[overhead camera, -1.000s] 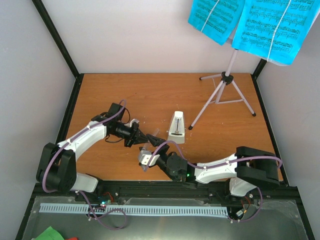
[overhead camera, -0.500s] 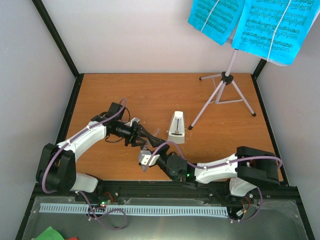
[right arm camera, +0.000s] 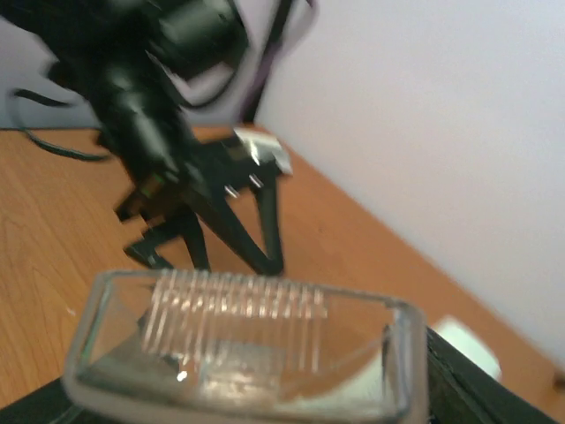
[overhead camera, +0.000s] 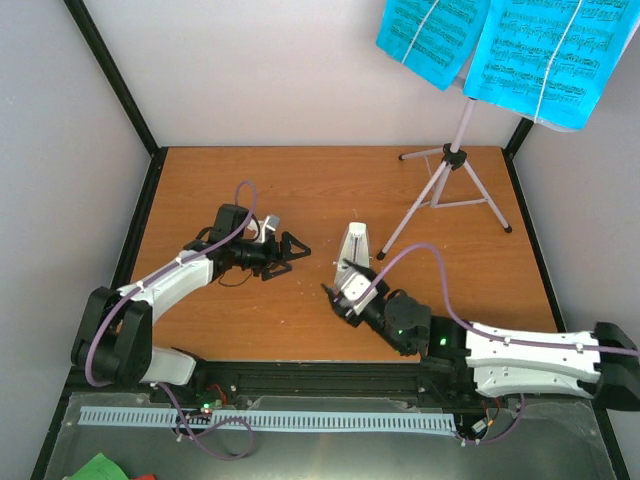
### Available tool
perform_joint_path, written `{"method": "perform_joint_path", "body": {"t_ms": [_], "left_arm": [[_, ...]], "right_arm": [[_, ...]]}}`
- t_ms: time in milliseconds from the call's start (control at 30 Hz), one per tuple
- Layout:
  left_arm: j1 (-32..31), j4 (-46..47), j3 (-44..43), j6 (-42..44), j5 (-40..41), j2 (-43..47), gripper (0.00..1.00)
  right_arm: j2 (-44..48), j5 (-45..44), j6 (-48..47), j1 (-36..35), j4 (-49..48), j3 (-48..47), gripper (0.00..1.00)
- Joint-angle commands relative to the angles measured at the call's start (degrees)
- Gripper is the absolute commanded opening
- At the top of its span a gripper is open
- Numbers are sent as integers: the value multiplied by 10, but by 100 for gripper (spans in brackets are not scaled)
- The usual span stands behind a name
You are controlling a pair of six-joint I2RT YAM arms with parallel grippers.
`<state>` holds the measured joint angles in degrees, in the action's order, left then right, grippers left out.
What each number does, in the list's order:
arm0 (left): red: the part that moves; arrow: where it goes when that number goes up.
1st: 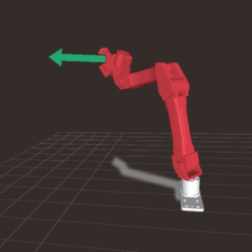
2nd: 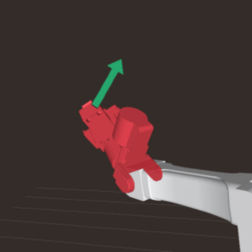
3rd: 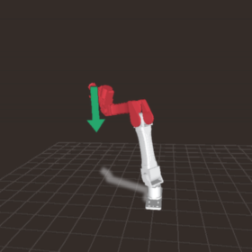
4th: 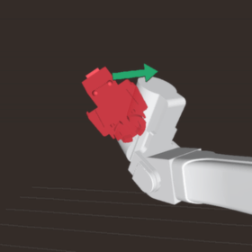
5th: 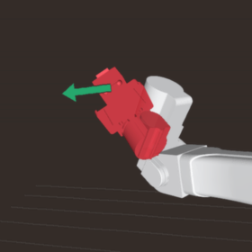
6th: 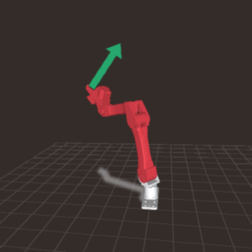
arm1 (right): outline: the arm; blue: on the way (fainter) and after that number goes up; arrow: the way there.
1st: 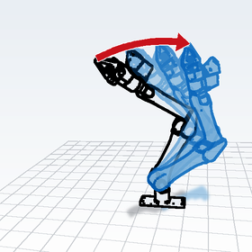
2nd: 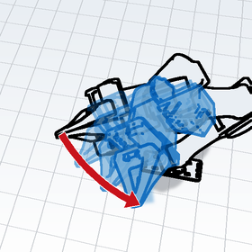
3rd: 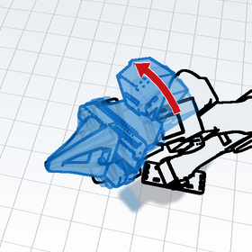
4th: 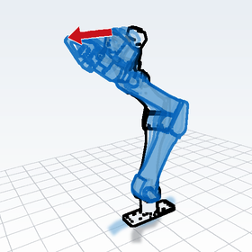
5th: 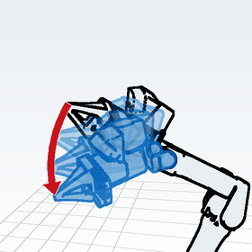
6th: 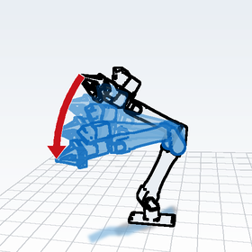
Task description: Pack up the instrument practice props
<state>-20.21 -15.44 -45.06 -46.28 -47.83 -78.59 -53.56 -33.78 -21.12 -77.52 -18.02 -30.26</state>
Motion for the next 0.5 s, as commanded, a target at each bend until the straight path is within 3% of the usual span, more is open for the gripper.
{"method": "perform_joint_path", "body": {"t_ms": [0, 267, 467], "left_arm": [[-1, 153, 18, 52, 26, -6, 99], [-42, 208, -2, 108, 47, -47, 95], [-70, 251, 9, 125, 34, -77, 86]], "right_arm": [[66, 42, 197, 88, 201, 0, 53], [87, 216, 311, 334, 248, 9, 51], [30, 322, 342, 443, 247, 1, 52]]}}
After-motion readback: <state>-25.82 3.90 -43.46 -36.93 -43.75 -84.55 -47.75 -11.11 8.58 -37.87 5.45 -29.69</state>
